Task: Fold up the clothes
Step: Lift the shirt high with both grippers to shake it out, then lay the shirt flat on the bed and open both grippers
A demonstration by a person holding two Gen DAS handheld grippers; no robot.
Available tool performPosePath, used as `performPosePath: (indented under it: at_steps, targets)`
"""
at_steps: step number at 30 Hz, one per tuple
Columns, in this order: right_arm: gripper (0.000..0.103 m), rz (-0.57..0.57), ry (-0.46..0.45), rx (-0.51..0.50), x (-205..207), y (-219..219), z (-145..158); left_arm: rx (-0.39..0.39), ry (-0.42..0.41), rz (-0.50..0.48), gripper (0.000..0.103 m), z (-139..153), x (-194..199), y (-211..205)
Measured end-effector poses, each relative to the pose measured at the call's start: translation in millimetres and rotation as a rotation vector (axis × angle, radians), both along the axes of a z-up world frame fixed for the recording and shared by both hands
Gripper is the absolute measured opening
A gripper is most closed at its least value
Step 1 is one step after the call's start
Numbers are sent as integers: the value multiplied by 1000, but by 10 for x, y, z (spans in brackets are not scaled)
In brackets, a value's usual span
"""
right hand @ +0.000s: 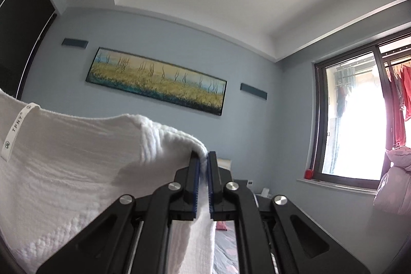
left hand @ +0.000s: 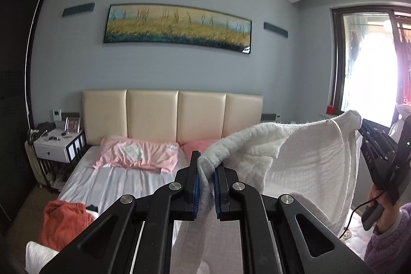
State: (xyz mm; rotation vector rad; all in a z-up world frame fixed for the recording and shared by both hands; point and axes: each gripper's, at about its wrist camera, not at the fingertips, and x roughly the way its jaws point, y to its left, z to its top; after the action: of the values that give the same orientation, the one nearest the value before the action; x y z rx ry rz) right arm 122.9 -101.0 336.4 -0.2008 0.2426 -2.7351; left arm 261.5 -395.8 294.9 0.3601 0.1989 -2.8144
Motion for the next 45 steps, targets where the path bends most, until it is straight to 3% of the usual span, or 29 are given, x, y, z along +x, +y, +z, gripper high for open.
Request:
performPosePath:
  at_steps: [7, 16, 20, 26, 31, 34, 38, 41, 45]
  targets:
    - [5, -11, -219, 163, -1045, -626, -1032, 58, -196, 58, 10, -995, -1234, -551]
    - [5, -59, -378, 352, -2520, -1477, -2252, 125, -438, 132, 10, -2266, -2867, -1262]
    - [5, -63, -432, 426, -3197, -1820, -2725, 106, -526, 176, 10, -2834, -3602, -1549]
    - [5, -13, -561, 512, -3994, -2302, -3680, 140, -656, 197, 10, -3968, -4350, -2018]
    - [5, 32, -677, 546, -4408, -2541, -4402, 169, -699, 208, 13, -4619, -4685, -2213]
    - [6, 47, -726, 550, -4535, -2619, -4682, 183, -739, 214, 15, -4861, -4817, -2286]
    - [9, 84, -857, 506, -4697, -2635, -4844, 240, -752, 223, 45, -4956, -4813, -2367]
    - [33, 131, -1000, 439, -4823, -2551, -4874, 253, -740, 224, 55, -4851, -4722, -2386]
    - [42, 145, -1116, 337, -4842, -2215, -4743, 256, -726, 217, 71, -4610, -4466, -2383]
